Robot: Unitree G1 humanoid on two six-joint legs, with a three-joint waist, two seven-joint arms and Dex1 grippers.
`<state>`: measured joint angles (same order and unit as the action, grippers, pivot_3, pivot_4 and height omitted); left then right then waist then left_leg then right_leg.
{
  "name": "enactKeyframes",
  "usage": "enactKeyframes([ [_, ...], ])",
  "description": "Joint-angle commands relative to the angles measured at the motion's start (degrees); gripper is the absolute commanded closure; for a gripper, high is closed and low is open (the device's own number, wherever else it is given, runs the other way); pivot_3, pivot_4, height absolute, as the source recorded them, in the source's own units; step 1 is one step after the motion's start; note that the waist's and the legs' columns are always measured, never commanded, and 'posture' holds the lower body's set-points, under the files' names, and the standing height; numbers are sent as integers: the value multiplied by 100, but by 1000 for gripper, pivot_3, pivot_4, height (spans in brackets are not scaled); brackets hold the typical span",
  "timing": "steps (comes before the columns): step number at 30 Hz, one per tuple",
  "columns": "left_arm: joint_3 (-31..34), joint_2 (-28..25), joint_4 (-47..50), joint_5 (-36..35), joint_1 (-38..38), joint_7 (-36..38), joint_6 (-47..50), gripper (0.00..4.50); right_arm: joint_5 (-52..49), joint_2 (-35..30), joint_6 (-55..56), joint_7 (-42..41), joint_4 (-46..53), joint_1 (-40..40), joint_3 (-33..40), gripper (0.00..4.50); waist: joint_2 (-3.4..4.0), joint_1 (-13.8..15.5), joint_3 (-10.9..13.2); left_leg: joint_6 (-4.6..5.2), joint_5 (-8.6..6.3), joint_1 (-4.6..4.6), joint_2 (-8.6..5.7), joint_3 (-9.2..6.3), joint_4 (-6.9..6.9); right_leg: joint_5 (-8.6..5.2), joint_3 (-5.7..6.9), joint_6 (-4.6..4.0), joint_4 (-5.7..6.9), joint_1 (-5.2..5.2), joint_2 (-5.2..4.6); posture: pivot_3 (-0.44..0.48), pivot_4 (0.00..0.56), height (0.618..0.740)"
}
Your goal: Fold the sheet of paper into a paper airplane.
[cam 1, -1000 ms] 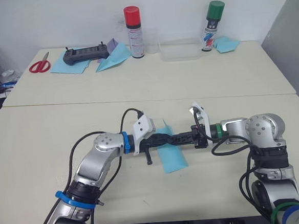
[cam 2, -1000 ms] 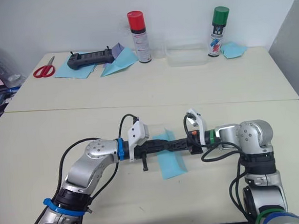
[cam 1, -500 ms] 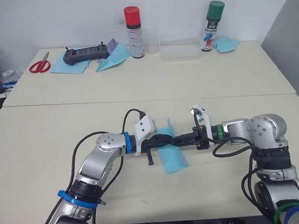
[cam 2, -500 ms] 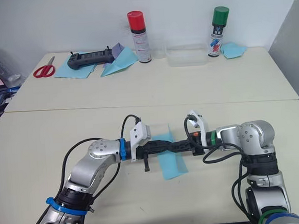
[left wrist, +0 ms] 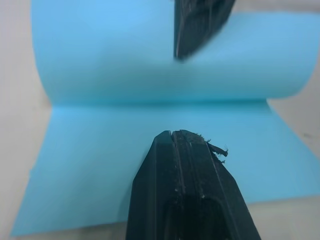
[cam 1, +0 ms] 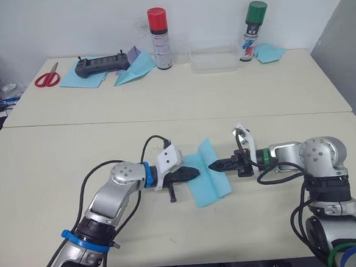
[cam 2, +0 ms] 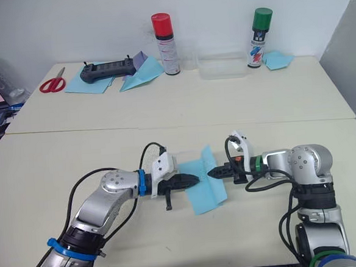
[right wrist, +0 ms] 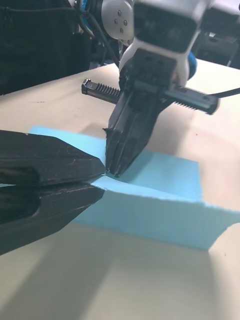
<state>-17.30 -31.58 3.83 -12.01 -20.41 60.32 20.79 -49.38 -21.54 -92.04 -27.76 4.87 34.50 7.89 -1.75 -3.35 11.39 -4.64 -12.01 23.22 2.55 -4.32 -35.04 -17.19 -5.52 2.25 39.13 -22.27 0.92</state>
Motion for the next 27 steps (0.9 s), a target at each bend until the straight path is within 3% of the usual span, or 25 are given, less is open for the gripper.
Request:
enactKeyframes([
  [1,-43,-67,9,133,-31,36,-118,4500,-218,5,-46,204,98,-64,128,4454,0,1,0,0,0,0,0,0,0,0,0,0,0,0,0,0,150,740],
  [15,-147,-201,-1199,624,-449,169,-743,4500,-920,-234,-46,849,-14,-132,344,4454,5,-1,-14,11,7,-14,0,3,-5,-1,-5,25,1,12,2,0,150,740],
  [27,-213,-160,-1480,651,-645,292,-931,4500,-1138,-716,-46,855,55,-479,294,4454,7,-1,-19,14,9,-15,0,3,-4,0,-6,26,1,14,2,0,150,740],
])
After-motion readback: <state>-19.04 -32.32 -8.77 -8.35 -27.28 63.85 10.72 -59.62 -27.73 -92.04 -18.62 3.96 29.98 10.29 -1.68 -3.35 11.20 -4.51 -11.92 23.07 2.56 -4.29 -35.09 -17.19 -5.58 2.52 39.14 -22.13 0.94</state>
